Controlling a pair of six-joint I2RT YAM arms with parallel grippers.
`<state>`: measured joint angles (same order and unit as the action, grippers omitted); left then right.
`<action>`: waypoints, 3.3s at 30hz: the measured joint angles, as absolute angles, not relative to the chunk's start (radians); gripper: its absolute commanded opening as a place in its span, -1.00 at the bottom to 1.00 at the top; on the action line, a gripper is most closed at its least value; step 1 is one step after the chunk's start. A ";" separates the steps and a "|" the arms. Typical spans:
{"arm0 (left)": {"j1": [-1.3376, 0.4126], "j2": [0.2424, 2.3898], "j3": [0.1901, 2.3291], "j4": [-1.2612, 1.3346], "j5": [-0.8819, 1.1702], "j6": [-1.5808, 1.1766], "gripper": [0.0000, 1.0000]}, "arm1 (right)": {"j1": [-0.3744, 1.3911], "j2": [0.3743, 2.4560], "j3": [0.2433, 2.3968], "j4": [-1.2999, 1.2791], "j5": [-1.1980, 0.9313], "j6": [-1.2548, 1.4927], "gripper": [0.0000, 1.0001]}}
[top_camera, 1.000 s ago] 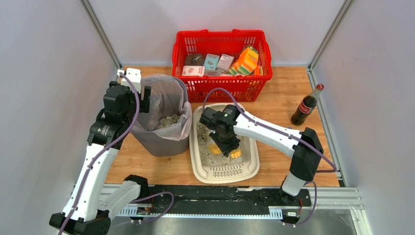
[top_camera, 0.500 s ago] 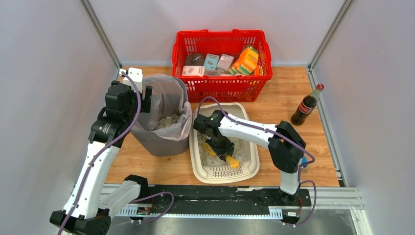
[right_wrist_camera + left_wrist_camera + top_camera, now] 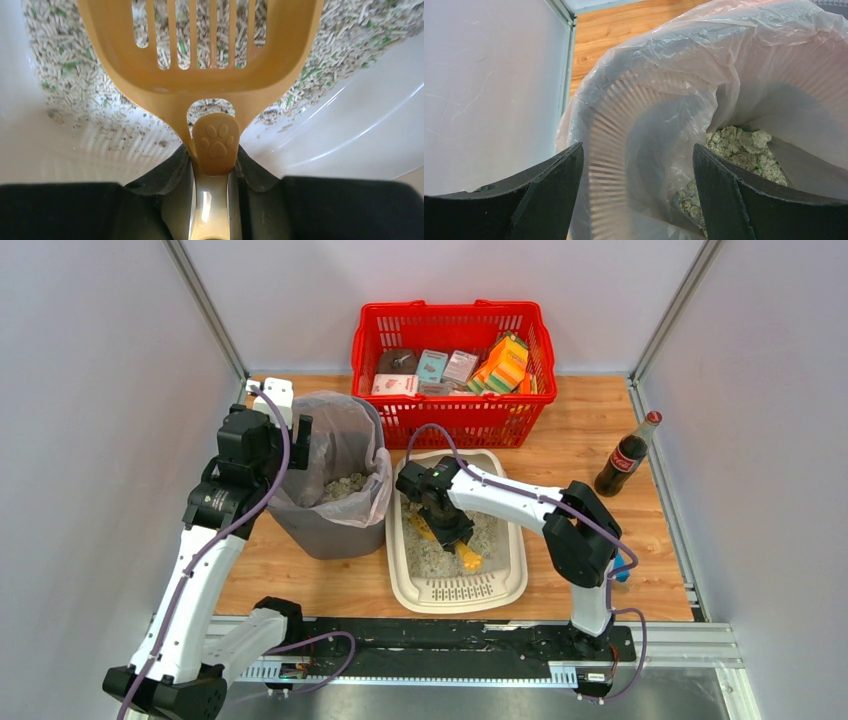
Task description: Clean the litter box
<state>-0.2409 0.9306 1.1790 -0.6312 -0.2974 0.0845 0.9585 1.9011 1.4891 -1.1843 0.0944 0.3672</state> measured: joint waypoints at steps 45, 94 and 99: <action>-0.241 0.952 1.179 -0.631 -0.271 0.084 0.72 | 0.955 1.454 0.831 -0.401 0.366 0.371 -0.99; -0.242 0.955 1.171 -0.630 -0.245 0.083 0.71 | 1.250 1.217 0.802 -0.527 0.648 0.297 -0.99; -0.242 0.955 1.171 -0.629 -0.244 0.082 0.71 | 1.235 1.242 0.827 -0.576 0.708 0.299 -0.99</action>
